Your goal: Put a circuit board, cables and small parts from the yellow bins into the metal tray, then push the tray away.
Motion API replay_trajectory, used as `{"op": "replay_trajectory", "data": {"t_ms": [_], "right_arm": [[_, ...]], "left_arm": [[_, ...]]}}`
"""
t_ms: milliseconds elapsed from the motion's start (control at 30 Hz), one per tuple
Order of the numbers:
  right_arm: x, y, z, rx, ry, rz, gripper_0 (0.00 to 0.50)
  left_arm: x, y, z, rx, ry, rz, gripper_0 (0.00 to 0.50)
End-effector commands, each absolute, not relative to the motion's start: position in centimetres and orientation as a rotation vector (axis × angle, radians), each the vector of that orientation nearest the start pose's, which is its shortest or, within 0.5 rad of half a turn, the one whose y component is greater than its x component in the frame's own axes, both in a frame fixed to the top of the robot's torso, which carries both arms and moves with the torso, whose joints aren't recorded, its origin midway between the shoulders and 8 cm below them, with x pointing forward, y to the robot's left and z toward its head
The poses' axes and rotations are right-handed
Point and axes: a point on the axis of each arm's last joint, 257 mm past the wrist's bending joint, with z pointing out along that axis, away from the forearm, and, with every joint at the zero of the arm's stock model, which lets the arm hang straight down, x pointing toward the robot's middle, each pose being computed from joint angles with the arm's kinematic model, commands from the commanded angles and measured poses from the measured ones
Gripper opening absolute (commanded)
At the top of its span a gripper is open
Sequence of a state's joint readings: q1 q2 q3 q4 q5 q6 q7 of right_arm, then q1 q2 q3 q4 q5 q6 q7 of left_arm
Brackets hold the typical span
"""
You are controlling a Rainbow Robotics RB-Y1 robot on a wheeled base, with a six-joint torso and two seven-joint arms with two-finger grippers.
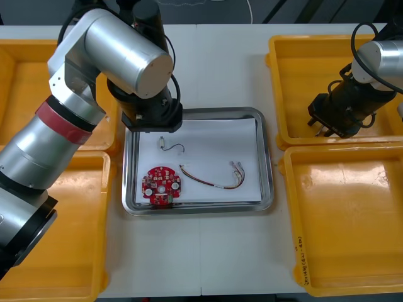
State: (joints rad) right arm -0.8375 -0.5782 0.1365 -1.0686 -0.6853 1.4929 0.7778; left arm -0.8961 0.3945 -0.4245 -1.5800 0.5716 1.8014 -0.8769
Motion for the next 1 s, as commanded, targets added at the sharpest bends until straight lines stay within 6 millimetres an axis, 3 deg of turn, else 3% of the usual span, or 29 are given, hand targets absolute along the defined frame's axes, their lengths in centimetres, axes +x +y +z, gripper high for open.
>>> {"op": "replay_trajectory", "data": {"t_ms": [33,67,167,267,400,733,1000], "right_arm": [[56.2,-28.9,-24.7,0.959,2.651,0.294,0.399],[56.1,-28.9,-24.8,0.964,2.651,0.29,0.38],[56.1,-28.8,-24.9,0.956,2.653,0.282,0.254],[56.1,-28.9,-25.1,0.957,2.653,0.279,0.104],[56.0,-29.0,-25.4,0.958,2.654,0.275,0.0],[55.9,-29.2,-25.4,0.934,2.661,0.267,0.0],[56.9,-30.1,-22.9,0.819,2.661,0.267,0.0]], "left_arm": [[51.1,12.8,-13.6,0.034,2.658,-0.068,0.5],[51.1,13.0,-13.1,0.032,2.656,-0.078,0.5],[50.9,13.9,-11.8,0.03,2.646,-0.095,0.5],[50.8,15.2,-11.0,0.041,2.636,-0.072,0.5],[50.7,17.1,-10.0,0.122,2.633,-0.046,0.5],[50.1,22.2,-8.4,0.359,2.644,0.014,0.5],[50.2,25.5,-8.4,0.528,2.589,-0.033,0.5]]}}
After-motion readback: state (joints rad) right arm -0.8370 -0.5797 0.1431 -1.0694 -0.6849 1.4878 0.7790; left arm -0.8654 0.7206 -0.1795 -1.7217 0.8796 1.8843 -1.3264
